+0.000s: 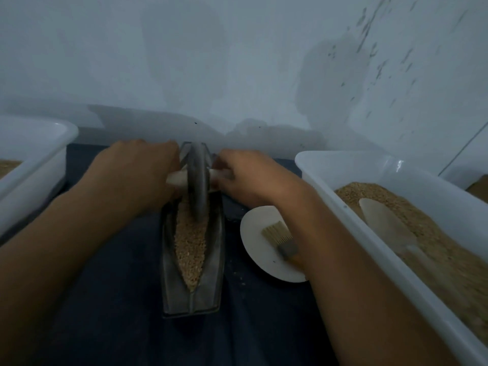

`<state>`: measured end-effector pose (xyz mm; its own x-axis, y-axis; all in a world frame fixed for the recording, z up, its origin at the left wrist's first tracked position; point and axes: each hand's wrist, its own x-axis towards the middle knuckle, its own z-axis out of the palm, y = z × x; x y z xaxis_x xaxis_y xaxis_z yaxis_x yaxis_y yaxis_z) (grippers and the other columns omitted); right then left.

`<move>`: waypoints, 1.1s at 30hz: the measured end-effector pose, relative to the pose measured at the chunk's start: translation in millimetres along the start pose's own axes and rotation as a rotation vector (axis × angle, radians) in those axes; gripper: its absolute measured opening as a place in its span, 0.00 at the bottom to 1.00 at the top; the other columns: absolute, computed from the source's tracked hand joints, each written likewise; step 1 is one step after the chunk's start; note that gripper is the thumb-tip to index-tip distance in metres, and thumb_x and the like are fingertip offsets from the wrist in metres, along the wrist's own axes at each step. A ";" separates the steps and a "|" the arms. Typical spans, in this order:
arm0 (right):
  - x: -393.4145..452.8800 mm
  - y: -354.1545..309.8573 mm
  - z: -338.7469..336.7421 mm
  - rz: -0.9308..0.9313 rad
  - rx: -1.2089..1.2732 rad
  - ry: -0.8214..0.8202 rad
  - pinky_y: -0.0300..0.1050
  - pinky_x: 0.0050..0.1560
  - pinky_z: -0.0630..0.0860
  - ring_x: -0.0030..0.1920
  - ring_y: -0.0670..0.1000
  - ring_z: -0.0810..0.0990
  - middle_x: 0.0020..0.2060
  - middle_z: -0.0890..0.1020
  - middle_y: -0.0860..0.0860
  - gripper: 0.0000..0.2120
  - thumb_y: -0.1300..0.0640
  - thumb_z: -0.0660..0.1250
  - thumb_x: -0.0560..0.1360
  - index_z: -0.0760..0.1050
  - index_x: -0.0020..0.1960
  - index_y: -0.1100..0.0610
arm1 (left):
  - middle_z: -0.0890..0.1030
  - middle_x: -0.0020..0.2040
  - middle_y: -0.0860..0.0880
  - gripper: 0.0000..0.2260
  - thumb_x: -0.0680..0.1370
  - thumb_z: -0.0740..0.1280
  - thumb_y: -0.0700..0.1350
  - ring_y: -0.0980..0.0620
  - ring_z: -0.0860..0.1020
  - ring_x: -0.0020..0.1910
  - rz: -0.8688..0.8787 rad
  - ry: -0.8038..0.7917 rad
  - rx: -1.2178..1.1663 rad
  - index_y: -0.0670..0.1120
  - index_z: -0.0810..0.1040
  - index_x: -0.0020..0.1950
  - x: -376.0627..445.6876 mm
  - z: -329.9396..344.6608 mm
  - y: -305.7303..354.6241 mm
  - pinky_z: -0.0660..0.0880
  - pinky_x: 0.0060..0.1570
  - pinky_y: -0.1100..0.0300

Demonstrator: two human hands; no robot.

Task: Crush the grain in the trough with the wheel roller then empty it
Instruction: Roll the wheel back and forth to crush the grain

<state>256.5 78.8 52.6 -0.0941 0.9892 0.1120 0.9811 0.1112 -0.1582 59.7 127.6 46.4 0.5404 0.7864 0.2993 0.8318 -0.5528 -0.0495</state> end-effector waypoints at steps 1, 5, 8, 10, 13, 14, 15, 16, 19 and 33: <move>-3.6 -2.8 -5.0 -0.024 -0.020 -0.025 0.46 0.38 0.70 0.47 0.53 0.79 0.47 0.80 0.50 0.09 0.46 0.65 0.78 0.75 0.51 0.51 | 0.74 0.40 0.54 0.14 0.72 0.68 0.62 0.50 0.72 0.38 0.035 -0.053 0.020 0.55 0.69 0.46 -2.6 -6.7 0.6 0.69 0.37 0.56; -21.3 -19.2 -24.4 -0.094 -0.071 -0.140 0.43 0.37 0.71 0.42 0.48 0.77 0.43 0.78 0.45 0.15 0.43 0.73 0.71 0.72 0.49 0.49 | 0.77 0.41 0.57 0.18 0.66 0.70 0.67 0.55 0.75 0.41 0.089 -0.226 0.113 0.56 0.70 0.41 -14.5 -32.8 9.2 0.70 0.39 0.57; -30.6 -27.1 -32.9 -0.121 -0.096 -0.165 0.42 0.40 0.74 0.42 0.47 0.77 0.43 0.78 0.45 0.19 0.42 0.76 0.68 0.74 0.51 0.50 | 0.73 0.39 0.58 0.20 0.64 0.72 0.68 0.57 0.70 0.38 0.111 -0.295 0.236 0.57 0.70 0.41 -19.6 -41.8 15.7 0.66 0.38 0.60; -32.1 -29.5 -34.3 -0.144 -0.126 -0.167 0.41 0.38 0.72 0.41 0.45 0.75 0.43 0.77 0.44 0.20 0.41 0.76 0.68 0.73 0.50 0.50 | 0.74 0.39 0.58 0.20 0.63 0.72 0.67 0.56 0.73 0.39 0.114 -0.329 0.230 0.57 0.73 0.44 -20.0 -43.3 15.6 0.69 0.40 0.60; -29.5 -30.1 -32.3 -0.138 -0.127 -0.171 0.40 0.36 0.69 0.41 0.44 0.74 0.44 0.76 0.45 0.19 0.43 0.75 0.70 0.73 0.52 0.50 | 0.76 0.40 0.57 0.18 0.63 0.72 0.66 0.54 0.76 0.42 0.106 -0.337 0.157 0.56 0.74 0.44 -19.2 -41.8 12.1 0.73 0.43 0.58; -27.5 -29.2 -30.8 -0.132 -0.117 -0.173 0.41 0.37 0.71 0.42 0.46 0.76 0.45 0.77 0.46 0.17 0.44 0.75 0.71 0.73 0.52 0.50 | 0.76 0.41 0.57 0.18 0.64 0.71 0.66 0.54 0.77 0.43 0.097 -0.320 0.135 0.56 0.74 0.44 -18.2 -39.6 10.8 0.73 0.43 0.57; -24.4 -27.2 -28.4 -0.124 -0.111 -0.172 0.42 0.37 0.72 0.42 0.47 0.76 0.44 0.78 0.46 0.15 0.45 0.74 0.72 0.73 0.50 0.50 | 0.76 0.42 0.57 0.17 0.66 0.70 0.66 0.53 0.77 0.44 0.083 -0.294 0.111 0.57 0.73 0.43 -16.5 -36.3 9.2 0.73 0.42 0.57; -21.3 -24.8 -25.8 -0.114 -0.105 -0.171 0.42 0.35 0.70 0.40 0.47 0.75 0.42 0.77 0.47 0.13 0.45 0.73 0.73 0.72 0.47 0.49 | 0.77 0.43 0.57 0.16 0.67 0.69 0.67 0.52 0.78 0.45 0.064 -0.265 0.083 0.57 0.72 0.43 -14.2 -32.0 7.1 0.74 0.43 0.56; -9.8 -13.6 -12.9 -0.052 -0.056 -0.149 0.43 0.32 0.63 0.37 0.47 0.73 0.38 0.74 0.46 0.13 0.46 0.69 0.77 0.67 0.40 0.48 | 0.77 0.45 0.54 0.13 0.72 0.67 0.64 0.48 0.77 0.47 0.000 -0.175 0.018 0.58 0.71 0.45 -5.9 -14.6 0.3 0.76 0.47 0.52; 8.1 3.8 14.2 0.025 -0.005 0.083 0.53 0.52 0.73 0.54 0.58 0.78 0.54 0.82 0.54 0.16 0.44 0.56 0.83 0.77 0.59 0.52 | 0.68 0.33 0.51 0.09 0.77 0.67 0.50 0.46 0.68 0.33 -0.061 0.136 -0.034 0.51 0.69 0.52 2.9 19.2 0.6 0.66 0.34 0.55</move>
<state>257.1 88.6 39.0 -0.0551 0.9805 0.1887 0.9838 0.0856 -0.1575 64.2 134.8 29.0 0.4652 0.7753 0.4272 0.8565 -0.5162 0.0041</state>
